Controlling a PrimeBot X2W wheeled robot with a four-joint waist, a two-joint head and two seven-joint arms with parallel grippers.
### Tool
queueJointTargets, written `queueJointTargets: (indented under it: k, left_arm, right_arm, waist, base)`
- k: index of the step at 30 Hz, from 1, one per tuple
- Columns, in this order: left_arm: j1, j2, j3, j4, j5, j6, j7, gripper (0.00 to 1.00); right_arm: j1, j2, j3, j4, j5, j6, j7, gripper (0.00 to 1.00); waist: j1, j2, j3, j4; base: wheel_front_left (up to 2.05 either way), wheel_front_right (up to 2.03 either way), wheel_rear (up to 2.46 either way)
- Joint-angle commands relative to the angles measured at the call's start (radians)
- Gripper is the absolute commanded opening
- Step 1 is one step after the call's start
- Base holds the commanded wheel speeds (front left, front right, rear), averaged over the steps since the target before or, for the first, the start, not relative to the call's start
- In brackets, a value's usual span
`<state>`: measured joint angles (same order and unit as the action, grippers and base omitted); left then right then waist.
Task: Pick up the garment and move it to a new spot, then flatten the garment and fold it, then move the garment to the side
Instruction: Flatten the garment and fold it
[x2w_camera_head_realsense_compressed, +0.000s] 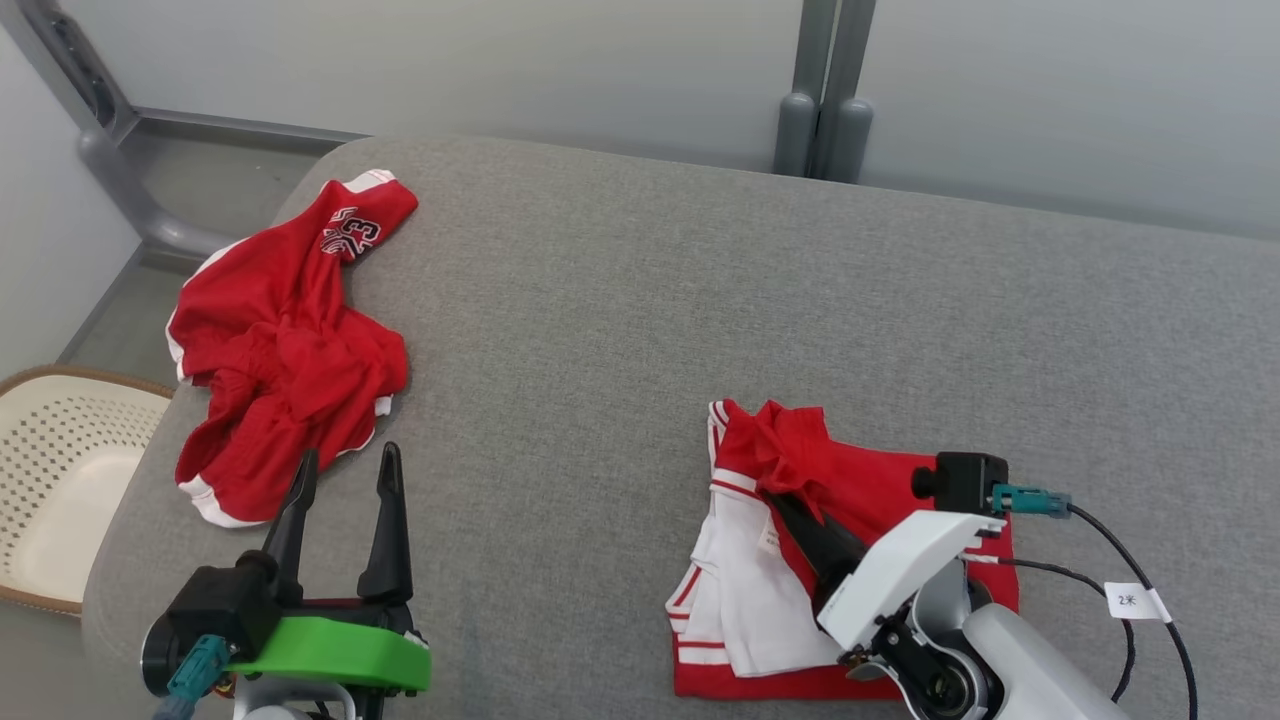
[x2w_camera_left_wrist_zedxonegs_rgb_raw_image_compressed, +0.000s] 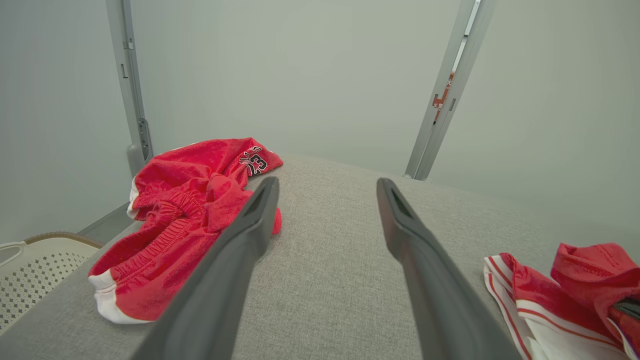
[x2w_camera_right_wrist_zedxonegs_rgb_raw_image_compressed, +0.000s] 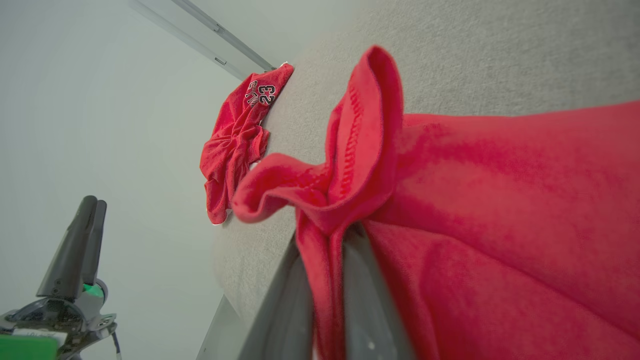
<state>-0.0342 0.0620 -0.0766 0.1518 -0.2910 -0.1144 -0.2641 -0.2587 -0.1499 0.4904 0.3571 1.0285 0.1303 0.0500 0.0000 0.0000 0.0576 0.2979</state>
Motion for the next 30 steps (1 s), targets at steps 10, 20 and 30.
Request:
queueJointTargets:
  k: [10, 20, 30]
  left_arm:
    - [-0.009, -0.007, 0.014, 0.007, -0.005, -0.003, 0.0, 1.0]
    - [0.014, -0.009, 0.067, -0.016, -0.008, 0.01, 0.0, 1.0]
    - [0.035, -0.011, 0.105, -0.052, -0.013, 0.017, 0.0, 1.0]
  right_arm:
    - [-0.071, 0.016, 0.09, 0.114, 0.044, 0.001, -0.058, 1.0]
    - [-0.088, -0.103, 0.114, -0.058, 0.051, 0.001, -0.126, 1.0]
    - [-0.032, -0.234, -0.114, -0.107, -0.186, 0.001, -0.291, 1.0]
  waist:
    - [0.0, 0.0, 0.014, 0.03]
    - [0.0, 0.0, -0.016, -0.086]
    - [0.0, 0.0, -0.026, -0.189]
  base:
    - [0.0, 0.0, 0.0]
    - [0.0, 0.0, 0.0]
    - [0.0, 0.0, 0.0]
